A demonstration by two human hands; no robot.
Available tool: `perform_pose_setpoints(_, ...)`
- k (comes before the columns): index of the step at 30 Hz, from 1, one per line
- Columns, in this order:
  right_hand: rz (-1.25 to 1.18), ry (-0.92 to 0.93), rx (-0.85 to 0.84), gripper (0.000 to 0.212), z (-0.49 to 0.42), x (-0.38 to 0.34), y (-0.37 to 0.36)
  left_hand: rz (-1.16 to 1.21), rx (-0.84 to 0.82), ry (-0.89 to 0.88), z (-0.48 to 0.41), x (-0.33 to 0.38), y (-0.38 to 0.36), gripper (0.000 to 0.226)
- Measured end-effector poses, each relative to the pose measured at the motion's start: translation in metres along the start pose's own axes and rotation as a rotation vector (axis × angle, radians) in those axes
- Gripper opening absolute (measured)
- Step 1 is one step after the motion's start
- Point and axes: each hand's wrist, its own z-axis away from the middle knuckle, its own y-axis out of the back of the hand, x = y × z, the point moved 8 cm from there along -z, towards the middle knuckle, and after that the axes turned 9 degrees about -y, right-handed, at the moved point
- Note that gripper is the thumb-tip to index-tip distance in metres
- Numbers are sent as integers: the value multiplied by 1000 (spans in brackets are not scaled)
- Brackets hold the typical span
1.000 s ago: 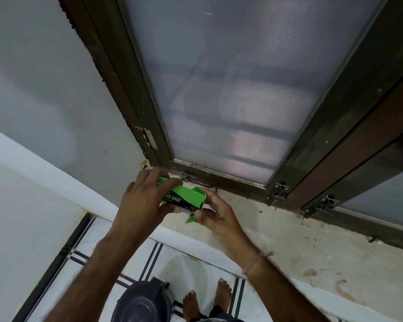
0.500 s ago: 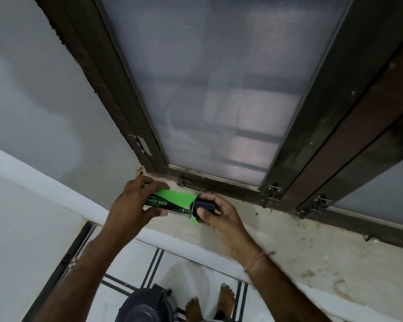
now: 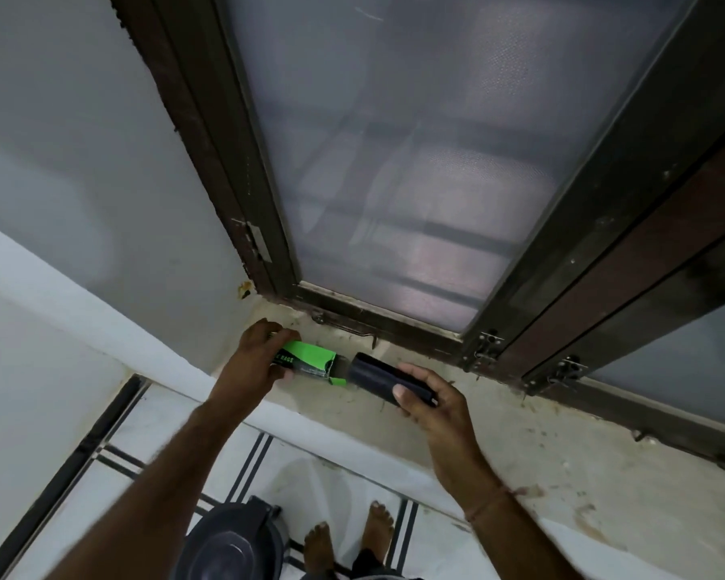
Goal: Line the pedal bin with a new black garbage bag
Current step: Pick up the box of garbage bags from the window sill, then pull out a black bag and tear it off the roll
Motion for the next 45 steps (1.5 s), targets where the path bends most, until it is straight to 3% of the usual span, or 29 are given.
perform_pose_setpoints(3, -20, -3, 7, 34, 3, 1, -1, -220, 1, 15, 5, 4, 4, 80)
perform_pose_setpoints(6, -25, 18, 19, 33, 4, -3, -7, -224, 303, 57, 27, 34, 22, 78)
perform_pose_setpoints(8, -41, 30, 12, 33, 4, -6, -16, 128, 465, 111, 47, 58, 13, 57)
perform_pose_setpoints(12, -16, 37, -48, 32, 8, -9, -45, 1110, 317, 394, 55, 88, -48, 32)
perform_pose_setpoints(14, 26, 53, -67, 26, 13, -12, -58, 1298, 328, 377, 57, 94, -52, 34)
perform_pose_setpoints(18, 125, 98, -10, 15, 18, -19, -66, 1344, 292, 271, 65, 88, -48, 35)
perform_pose_setpoints(21, 175, 81, 13, 20, 16, -19, -66, 1357, 229, 262, 73, 82, -55, 36)
perform_pose_setpoints(27, 146, -50, 63, 21, 21, -2, -77, 1548, 204, 437, 78, 85, -64, 56)
perform_pose_setpoints(30, 132, -106, 159, 25, 24, 4, -76, 1604, 163, 440, 85, 82, -66, 57)
perform_pose_setpoints(34, 62, -138, 271, 15, 33, 5, -76, 1650, 146, 429, 97, 76, -60, 74)
perform_pose_setpoints(38, 2, -99, 203, 31, 47, 7, -98, 1616, 153, 451, 115, 64, -57, 76)
perform_pose_setpoints(42, 441, 92, 82, 18, 69, 3, -119, 1666, 155, 434, 133, 57, -50, 72)
perform_pose_setpoints(45, 579, 137, 154, 21, 81, 7, -121, 1684, 181, 438, 145, 54, -41, 74)
